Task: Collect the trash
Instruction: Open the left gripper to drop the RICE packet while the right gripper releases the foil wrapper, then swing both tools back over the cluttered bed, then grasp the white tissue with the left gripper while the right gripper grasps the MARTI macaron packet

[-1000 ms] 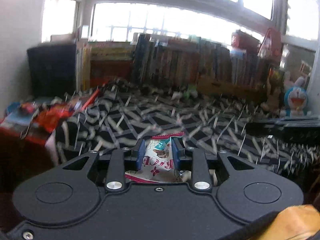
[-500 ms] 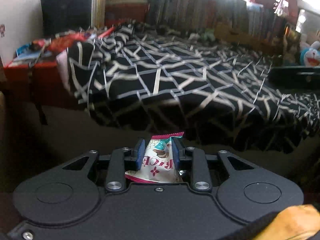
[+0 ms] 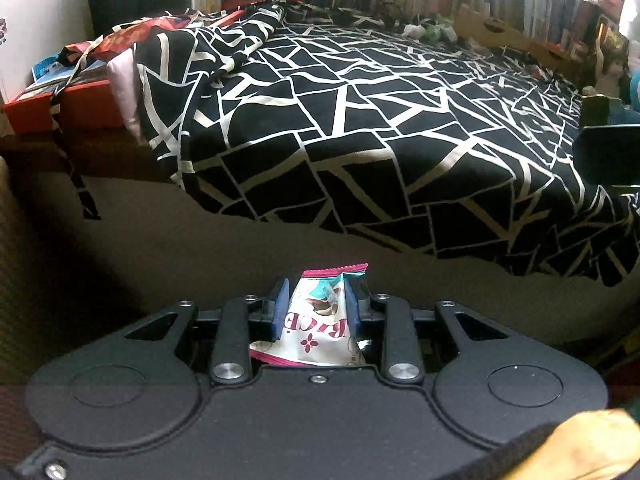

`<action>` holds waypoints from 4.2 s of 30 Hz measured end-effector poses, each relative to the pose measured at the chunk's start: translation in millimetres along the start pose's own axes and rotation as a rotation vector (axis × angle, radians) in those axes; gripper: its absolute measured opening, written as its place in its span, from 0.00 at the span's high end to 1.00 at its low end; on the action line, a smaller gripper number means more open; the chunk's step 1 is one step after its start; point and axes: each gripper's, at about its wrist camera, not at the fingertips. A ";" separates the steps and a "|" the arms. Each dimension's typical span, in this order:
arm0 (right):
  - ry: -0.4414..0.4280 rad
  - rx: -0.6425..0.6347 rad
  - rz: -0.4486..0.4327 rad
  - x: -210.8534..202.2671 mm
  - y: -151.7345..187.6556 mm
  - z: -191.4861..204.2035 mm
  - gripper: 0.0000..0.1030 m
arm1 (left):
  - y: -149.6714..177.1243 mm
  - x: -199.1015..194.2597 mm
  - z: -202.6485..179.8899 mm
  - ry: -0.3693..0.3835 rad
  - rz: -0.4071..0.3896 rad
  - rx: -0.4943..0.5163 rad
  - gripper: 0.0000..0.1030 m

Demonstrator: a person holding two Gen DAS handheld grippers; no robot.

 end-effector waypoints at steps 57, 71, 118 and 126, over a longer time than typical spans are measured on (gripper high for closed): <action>0.001 -0.083 0.071 61.3 -20.2 -4.0 0.00 | -13.2 -53.3 34.4 -0.119 -0.013 -0.146 0.41; 0.033 0.008 -0.190 -51.5 -136.0 -65.6 0.00 | -163.2 -134.2 -13.1 0.020 -0.310 0.012 0.41; 0.675 0.277 -0.101 156.7 -147.9 -551.5 0.00 | -486.1 371.6 -225.5 0.049 -0.085 0.443 0.25; 0.665 0.212 0.014 182.5 -142.5 -555.5 0.19 | -483.1 400.7 -223.0 0.152 -0.054 0.587 0.40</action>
Point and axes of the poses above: each gripper's, at about its wrist camera, not at the fingertips, and x roughly the way its jaws point, z to its left, y to its underside, and after that the axes turned 2 degrees about x, right-handed
